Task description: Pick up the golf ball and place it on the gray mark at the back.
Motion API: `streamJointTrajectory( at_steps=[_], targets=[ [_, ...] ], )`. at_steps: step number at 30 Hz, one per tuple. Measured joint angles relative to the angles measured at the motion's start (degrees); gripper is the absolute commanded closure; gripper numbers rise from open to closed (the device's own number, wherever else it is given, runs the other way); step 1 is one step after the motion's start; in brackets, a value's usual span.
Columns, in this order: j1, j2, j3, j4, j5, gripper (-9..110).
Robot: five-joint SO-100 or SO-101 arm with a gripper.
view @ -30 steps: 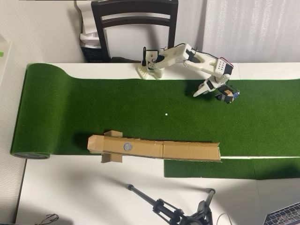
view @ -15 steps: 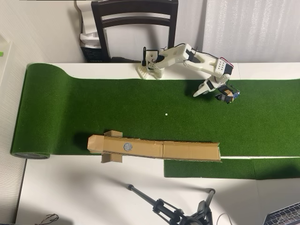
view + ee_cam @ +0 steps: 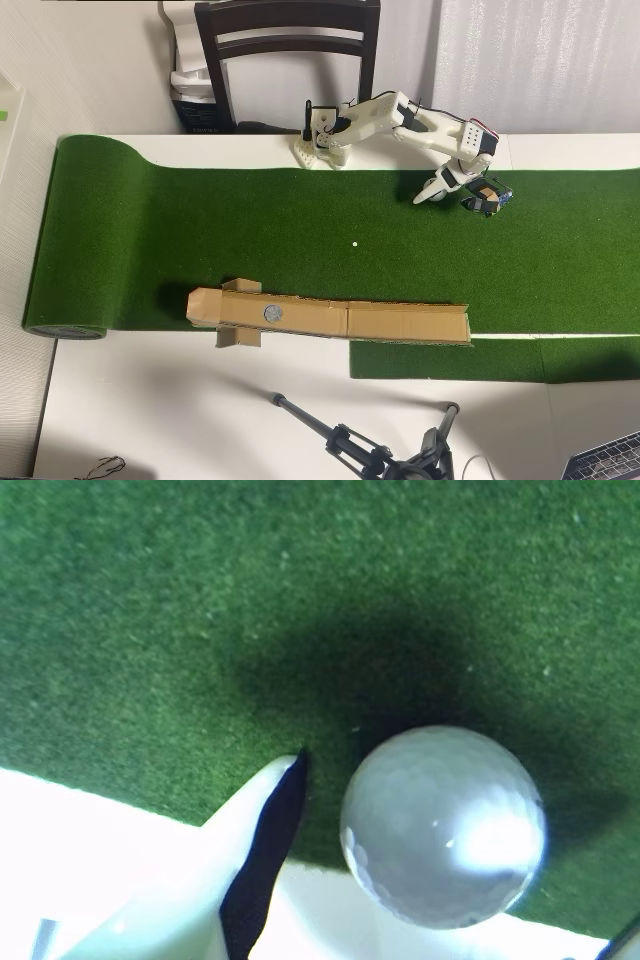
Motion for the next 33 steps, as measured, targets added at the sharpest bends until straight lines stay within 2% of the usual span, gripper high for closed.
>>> streamJointTrajectory(
  at_steps=[4,9,13,33],
  targets=[
    [0.0,0.0,0.0,0.4,0.0,43],
    [0.0,0.0,0.0,0.4,0.0,54],
    [0.0,0.0,0.0,0.4,0.0,58],
    [0.0,0.0,0.0,0.4,0.0,58]
  ],
)
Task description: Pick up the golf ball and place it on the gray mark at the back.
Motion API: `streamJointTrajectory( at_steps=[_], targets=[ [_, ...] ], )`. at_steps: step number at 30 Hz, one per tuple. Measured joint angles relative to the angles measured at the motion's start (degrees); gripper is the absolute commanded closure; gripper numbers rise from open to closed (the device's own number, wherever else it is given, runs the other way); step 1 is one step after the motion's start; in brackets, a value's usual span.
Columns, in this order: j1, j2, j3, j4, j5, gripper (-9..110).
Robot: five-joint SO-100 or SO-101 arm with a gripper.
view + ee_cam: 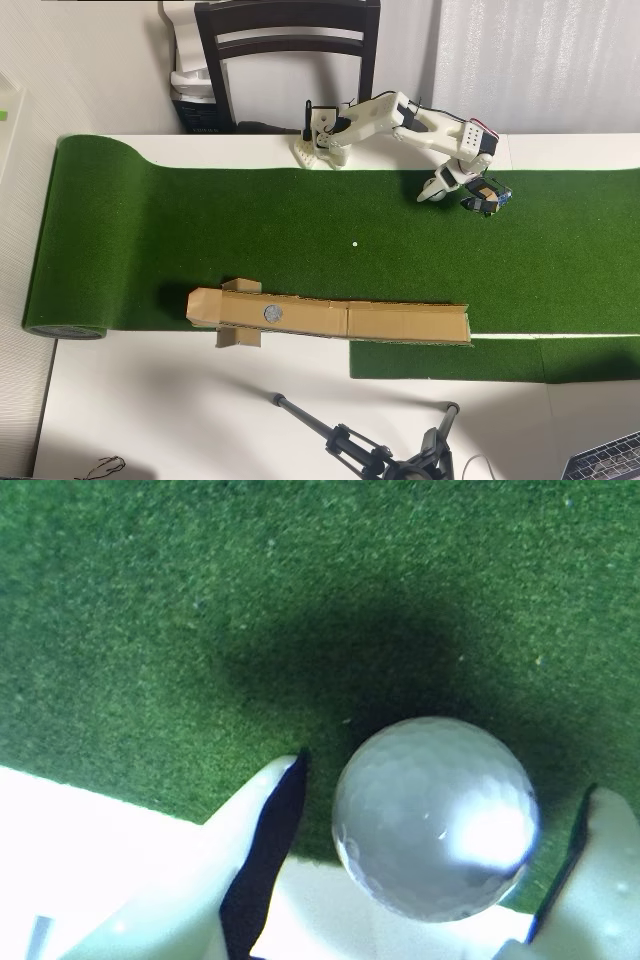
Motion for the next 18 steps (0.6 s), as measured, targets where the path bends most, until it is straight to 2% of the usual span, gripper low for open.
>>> streamJointTrajectory(
  at_steps=[6,18],
  targets=[
    [0.0,0.0,0.0,0.0,0.0,64],
    [0.1,0.0,0.0,0.0,0.0,64]
  ],
)
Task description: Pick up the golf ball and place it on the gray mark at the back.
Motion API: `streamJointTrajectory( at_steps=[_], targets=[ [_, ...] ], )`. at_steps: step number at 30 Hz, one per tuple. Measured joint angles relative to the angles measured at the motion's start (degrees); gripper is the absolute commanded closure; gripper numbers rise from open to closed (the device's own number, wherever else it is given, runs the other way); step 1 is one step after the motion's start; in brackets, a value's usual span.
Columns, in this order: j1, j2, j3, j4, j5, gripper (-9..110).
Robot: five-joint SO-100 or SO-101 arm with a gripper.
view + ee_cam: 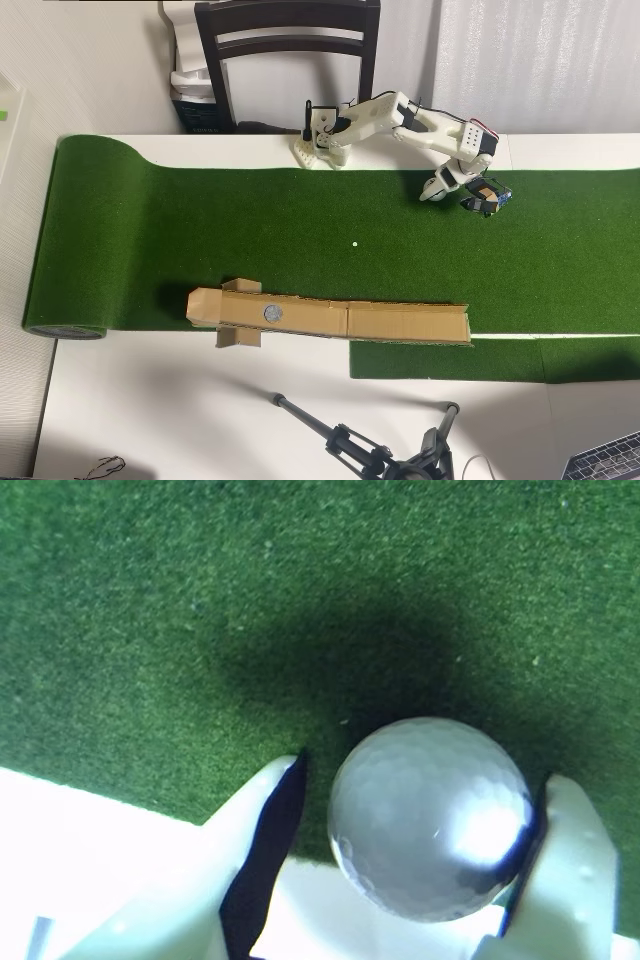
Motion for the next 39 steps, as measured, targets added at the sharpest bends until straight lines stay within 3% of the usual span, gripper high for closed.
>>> streamJointTrajectory(
  at_steps=[10,29,39],
  targets=[
    [0.1,0.0,0.0,0.6,0.0,71],
    [0.2,0.0,0.0,0.6,0.0,72],
    [6.7,-0.1,-2.2,2.8,0.0,72]
  ],
)
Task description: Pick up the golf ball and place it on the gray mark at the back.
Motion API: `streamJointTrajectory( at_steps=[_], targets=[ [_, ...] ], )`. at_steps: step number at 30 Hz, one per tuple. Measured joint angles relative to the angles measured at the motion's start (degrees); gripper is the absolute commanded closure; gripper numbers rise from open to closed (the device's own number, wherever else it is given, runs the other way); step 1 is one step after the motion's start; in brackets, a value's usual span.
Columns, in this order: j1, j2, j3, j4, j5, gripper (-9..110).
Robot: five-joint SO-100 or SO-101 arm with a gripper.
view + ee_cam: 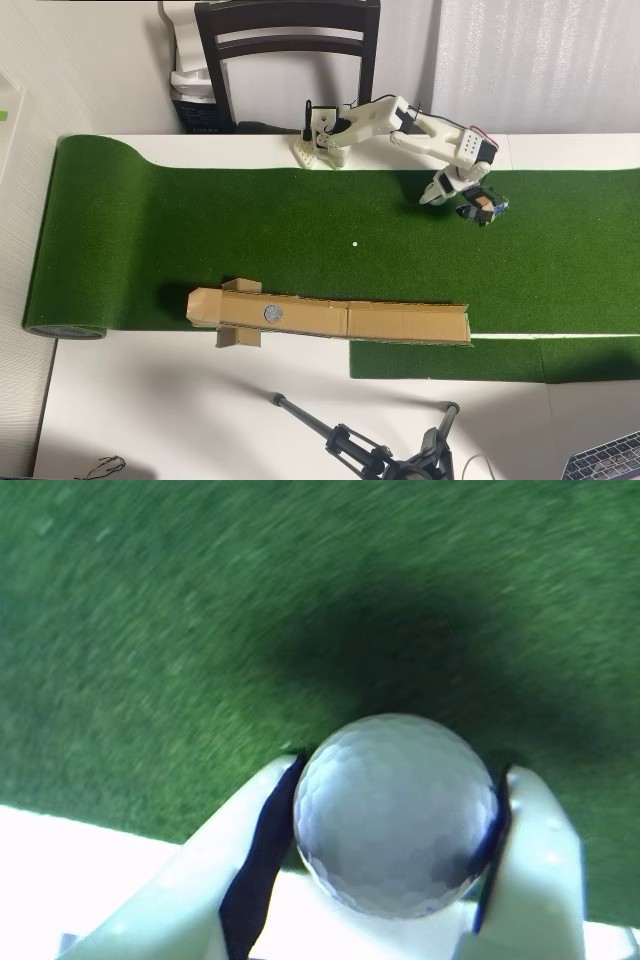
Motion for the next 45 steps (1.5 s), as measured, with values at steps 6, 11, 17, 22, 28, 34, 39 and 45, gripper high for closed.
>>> streamJointTrajectory(
  at_steps=[6,11,17,22,28,34,39,45],
  targets=[
    [6.4,2.2,0.0,0.0,2.5,72],
    [8.6,7.9,0.0,0.0,7.8,72],
    [14.6,13.3,0.0,0.2,9.5,72],
    [23.4,16.3,0.0,1.0,9.5,72],
    [34.5,19.1,0.0,1.0,9.5,72],
    [43.0,21.9,-2.5,1.1,3.2,72],
    [48.6,22.2,-6.2,1.1,-8.3,72],
    [54.6,22.2,-6.6,0.4,-23.4,72]
  ],
)
